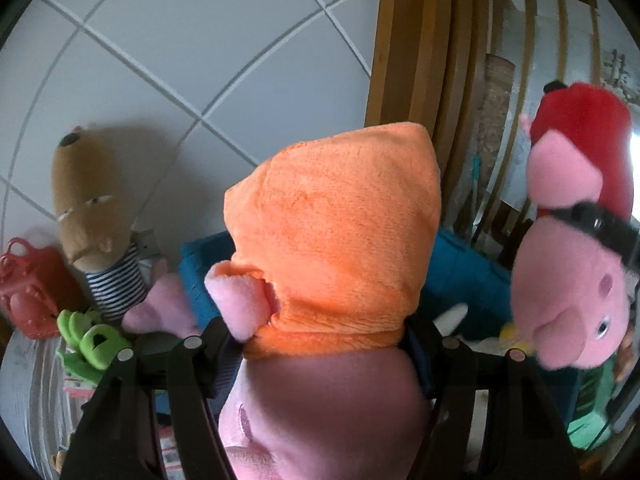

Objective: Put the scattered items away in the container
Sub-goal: 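Carry both pig plushes with both tools toward the blue crate, then lower both pig plushes into the crate and open both tools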

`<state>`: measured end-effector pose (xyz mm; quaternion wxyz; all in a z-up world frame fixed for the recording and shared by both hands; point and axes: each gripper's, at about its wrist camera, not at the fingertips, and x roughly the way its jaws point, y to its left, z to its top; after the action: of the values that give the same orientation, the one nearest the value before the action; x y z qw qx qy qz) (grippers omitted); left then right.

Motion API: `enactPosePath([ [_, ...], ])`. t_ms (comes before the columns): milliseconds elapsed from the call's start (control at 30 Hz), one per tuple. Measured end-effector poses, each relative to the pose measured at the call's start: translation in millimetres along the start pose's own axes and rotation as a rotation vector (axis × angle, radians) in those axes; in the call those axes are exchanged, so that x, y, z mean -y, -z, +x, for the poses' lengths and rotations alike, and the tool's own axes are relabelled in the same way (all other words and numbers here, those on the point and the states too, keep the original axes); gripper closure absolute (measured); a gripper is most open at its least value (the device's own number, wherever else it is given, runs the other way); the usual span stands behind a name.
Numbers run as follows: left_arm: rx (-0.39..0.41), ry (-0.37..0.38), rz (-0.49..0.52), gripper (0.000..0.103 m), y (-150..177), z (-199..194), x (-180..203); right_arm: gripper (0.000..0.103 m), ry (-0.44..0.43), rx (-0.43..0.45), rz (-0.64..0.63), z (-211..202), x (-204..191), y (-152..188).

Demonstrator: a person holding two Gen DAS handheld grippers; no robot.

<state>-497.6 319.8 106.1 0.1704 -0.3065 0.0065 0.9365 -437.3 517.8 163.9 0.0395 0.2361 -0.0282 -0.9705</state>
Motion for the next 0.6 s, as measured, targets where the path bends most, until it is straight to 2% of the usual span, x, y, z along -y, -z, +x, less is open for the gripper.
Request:
enactPosePath([
  [133,-0.034,-0.041,0.022,0.036,-22.0,38.5,17.2,0.024,-0.032,-0.042,0.019,47.4,28.3,-19.6],
  [267,-0.066,-0.049,0.012,0.031,-26.7,68.1,18.8,0.023,-0.049,-0.086,0.016,86.5,38.3,-17.2],
  [300,-0.075,-0.051,0.013,0.026,-27.2,74.9,18.6,0.022,-0.053,-0.097,0.013,96.4,41.1,-16.3],
  [400,-0.097,-0.058,0.009,0.019,-28.2,90.6,13.6,0.011,-0.042,-0.117,0.013,117.0,41.0,-13.4],
  [433,-0.098,-0.063,0.004,0.016,-29.0,93.8,11.1,0.003,-0.03,-0.126,0.011,123.6,41.6,-13.1],
  [500,-0.091,-0.077,-0.008,0.0,-31.0,97.9,5.7,0.0,-0.021,-0.144,0.014,132.7,42.3,-10.4],
  [600,-0.084,-0.089,-0.013,0.0,-33.7,99.2,-1.8,0.0,-0.007,-0.165,0.016,143.2,44.0,-7.8],
])
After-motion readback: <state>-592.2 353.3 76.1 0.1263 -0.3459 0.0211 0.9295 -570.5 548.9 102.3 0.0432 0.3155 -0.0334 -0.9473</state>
